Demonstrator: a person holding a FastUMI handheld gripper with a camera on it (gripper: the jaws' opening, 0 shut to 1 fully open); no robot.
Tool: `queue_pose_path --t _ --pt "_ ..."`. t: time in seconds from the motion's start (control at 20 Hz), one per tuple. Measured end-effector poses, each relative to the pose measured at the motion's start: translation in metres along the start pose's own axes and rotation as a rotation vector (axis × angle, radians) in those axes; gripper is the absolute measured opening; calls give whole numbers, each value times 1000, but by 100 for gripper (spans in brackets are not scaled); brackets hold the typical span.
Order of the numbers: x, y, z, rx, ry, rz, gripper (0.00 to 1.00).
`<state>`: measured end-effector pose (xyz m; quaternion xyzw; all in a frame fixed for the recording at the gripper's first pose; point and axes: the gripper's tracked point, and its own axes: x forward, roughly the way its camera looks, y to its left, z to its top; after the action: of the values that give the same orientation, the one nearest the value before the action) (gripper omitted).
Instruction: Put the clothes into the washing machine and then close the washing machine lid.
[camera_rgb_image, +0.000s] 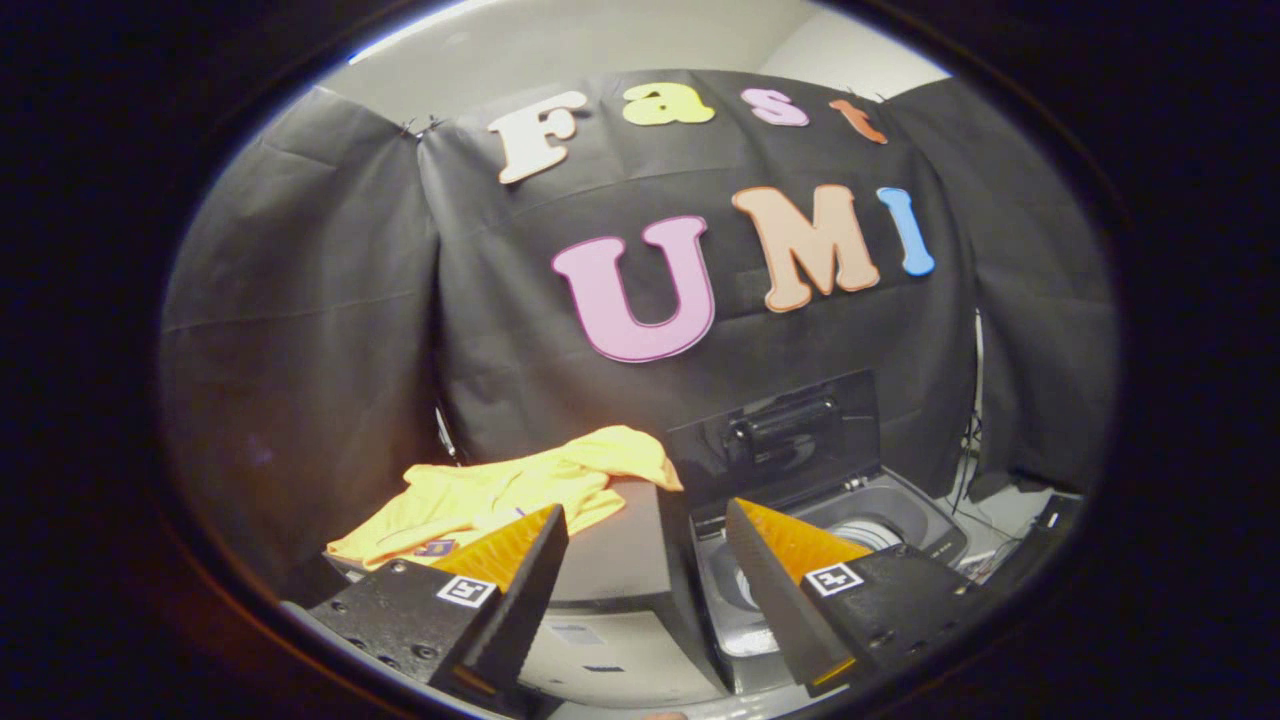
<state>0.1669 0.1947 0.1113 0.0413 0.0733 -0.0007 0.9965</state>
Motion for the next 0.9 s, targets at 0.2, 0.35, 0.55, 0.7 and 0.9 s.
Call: queue_pose_path --t 0.2,0.35,0.55,0.7,0.9 --pt "28 56 20 -88 -34 88 97" --pt "55 99 21 -182 5 123 97" --pt "105 141 -7 -200 151 124 98" --pt "132 151 -30 -269 256 89 100" --pt "157 144 -56 -315 368 8 100"
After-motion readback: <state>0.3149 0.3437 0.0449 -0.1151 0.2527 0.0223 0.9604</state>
